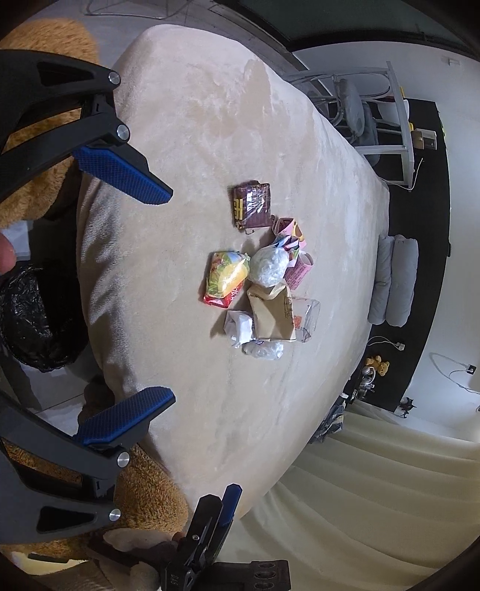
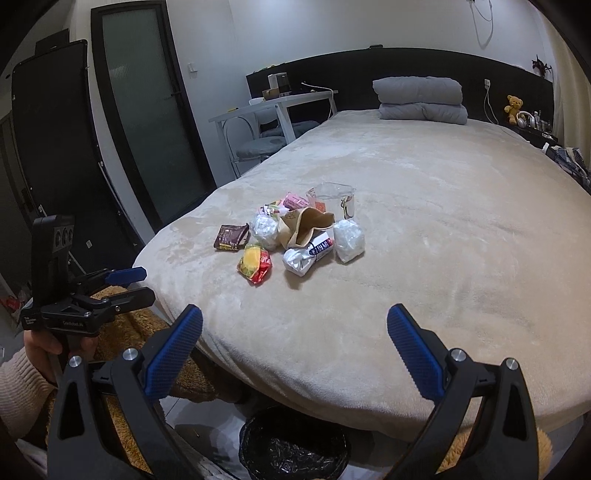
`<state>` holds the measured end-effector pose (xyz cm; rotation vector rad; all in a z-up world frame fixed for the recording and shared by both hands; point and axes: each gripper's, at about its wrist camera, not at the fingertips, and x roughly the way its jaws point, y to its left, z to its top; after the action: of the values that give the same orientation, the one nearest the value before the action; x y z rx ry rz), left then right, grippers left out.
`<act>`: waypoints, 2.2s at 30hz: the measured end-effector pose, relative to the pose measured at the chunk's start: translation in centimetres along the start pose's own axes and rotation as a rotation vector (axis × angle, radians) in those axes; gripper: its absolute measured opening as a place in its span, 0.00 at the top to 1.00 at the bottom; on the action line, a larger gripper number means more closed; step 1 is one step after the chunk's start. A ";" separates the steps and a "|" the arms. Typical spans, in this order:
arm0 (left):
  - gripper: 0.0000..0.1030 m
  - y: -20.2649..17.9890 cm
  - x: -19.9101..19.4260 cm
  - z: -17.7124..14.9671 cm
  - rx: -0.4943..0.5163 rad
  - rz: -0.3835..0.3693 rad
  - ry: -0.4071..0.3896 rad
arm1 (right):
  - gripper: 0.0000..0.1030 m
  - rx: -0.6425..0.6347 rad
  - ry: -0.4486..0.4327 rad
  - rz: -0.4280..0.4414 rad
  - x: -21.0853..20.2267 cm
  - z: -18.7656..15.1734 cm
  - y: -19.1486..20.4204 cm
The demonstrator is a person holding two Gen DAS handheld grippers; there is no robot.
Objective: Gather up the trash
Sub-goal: 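Reach the left tool to the maroon box while the right tool reaches the white plastic bag, then close the left tool on the maroon box while the right tool grips the white bag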
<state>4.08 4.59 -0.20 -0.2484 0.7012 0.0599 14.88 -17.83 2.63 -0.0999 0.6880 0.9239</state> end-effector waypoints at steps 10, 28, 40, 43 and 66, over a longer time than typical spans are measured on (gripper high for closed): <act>0.06 3.1 4.0 4.4 0.026 0.051 0.064 | 0.04 0.021 0.043 0.036 4.6 3.5 -2.7; 0.07 8.8 14.5 9.0 0.009 0.161 0.271 | 0.14 0.063 0.202 0.091 14.6 7.3 -7.9; 0.32 9.5 18.7 9.6 0.052 0.208 0.372 | 0.29 0.134 0.308 0.166 18.8 7.6 -10.6; 0.32 9.5 18.9 9.6 0.056 0.209 0.364 | 0.40 0.162 0.333 0.190 19.6 7.5 -11.1; 0.38 7.9 13.9 8.6 -0.017 0.162 0.233 | 0.52 0.224 0.225 0.139 14.8 6.9 -10.9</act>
<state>19.01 14.01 -4.41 -0.2161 0.9527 0.1931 32.66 -11.60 -2.87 0.0448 1.0130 0.9701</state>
